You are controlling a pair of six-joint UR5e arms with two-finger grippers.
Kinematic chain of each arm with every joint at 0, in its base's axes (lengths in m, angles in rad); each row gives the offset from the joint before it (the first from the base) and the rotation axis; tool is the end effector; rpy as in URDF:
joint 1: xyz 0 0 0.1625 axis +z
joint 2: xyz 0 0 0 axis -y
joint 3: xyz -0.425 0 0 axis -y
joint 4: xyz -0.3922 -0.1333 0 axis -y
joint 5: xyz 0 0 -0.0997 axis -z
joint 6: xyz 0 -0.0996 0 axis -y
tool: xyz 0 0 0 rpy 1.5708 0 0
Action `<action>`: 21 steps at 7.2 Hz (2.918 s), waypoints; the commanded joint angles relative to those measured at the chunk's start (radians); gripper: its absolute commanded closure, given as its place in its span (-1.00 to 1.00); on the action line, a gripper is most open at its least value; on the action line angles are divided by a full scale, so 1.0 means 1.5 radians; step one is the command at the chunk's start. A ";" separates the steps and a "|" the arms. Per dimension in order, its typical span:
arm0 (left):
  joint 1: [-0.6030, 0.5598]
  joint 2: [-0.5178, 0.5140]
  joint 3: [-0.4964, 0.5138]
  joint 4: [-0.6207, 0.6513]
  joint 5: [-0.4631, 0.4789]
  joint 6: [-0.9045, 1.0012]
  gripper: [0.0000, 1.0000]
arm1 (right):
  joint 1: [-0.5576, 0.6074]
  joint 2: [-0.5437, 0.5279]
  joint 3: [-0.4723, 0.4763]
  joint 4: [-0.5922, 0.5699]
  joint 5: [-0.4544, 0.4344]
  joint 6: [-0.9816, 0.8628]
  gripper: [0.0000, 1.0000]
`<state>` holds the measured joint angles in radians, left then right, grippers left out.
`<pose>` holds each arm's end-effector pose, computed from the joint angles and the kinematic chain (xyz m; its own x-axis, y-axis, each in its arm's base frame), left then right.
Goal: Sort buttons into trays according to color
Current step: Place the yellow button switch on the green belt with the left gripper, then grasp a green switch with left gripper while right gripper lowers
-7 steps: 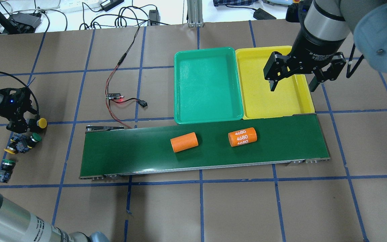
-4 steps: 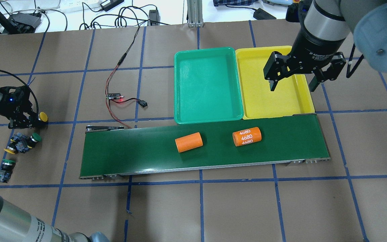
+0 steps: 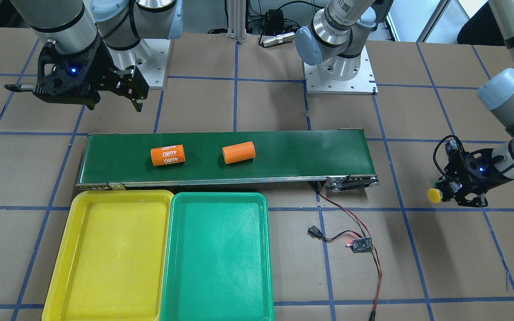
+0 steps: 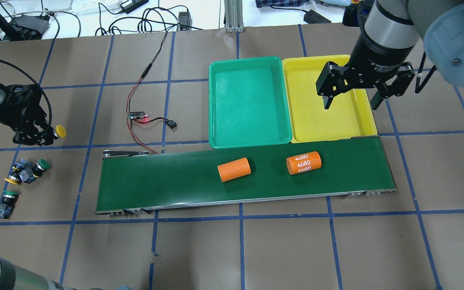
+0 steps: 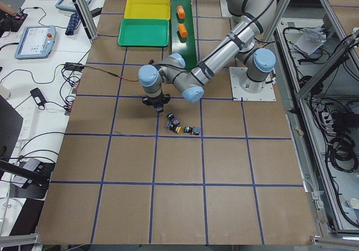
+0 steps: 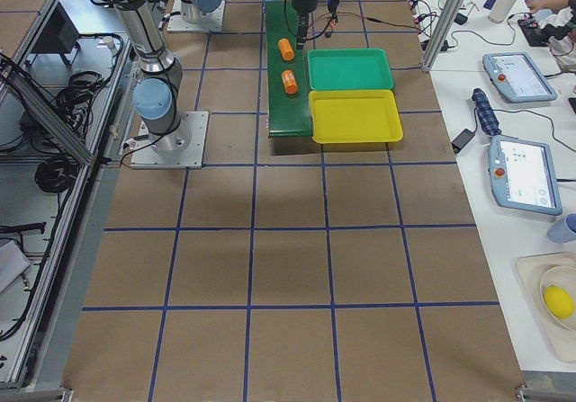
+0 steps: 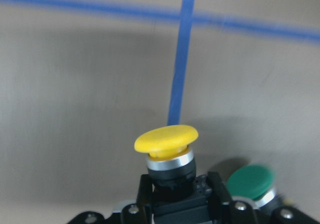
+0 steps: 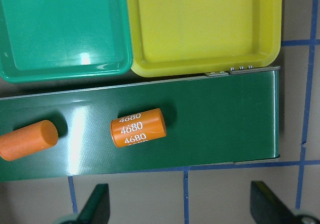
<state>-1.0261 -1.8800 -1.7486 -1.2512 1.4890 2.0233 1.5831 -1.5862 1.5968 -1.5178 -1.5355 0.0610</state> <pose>0.1680 -0.5503 0.2693 -0.0899 0.9893 0.1146 0.9837 0.1062 -0.1453 0.1427 -0.4771 0.4776 -0.9982 0.0508 -0.0313 0.0487 0.9967 0.0656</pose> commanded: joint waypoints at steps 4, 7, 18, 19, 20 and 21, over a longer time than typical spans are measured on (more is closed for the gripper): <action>-0.232 0.186 -0.208 0.008 -0.017 -0.186 0.66 | 0.005 -0.003 -0.011 -0.003 -0.001 -0.005 -1.00; -0.273 0.184 -0.271 0.155 -0.011 -0.244 -0.59 | -0.001 0.003 -0.019 -0.007 -0.011 0.000 -1.00; 0.068 0.032 -0.185 0.292 -0.006 -0.073 -0.62 | 0.003 0.070 -0.021 0.016 -0.011 0.000 -1.00; 0.090 0.012 -0.189 0.299 -0.007 -0.073 -0.63 | 0.008 0.069 -0.019 0.017 -0.009 -0.004 -1.00; 0.109 -0.004 -0.189 0.301 -0.007 -0.072 -0.71 | 0.019 0.077 -0.012 0.008 0.013 -0.059 -1.00; 0.118 -0.012 -0.194 0.339 -0.006 -0.069 -0.76 | 0.035 0.099 -0.017 0.000 0.055 -0.168 -1.00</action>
<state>-0.8735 -1.8752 -2.0336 -0.7903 1.4792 1.9167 1.6106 -1.4678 1.5725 -1.5039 -1.5127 -0.0358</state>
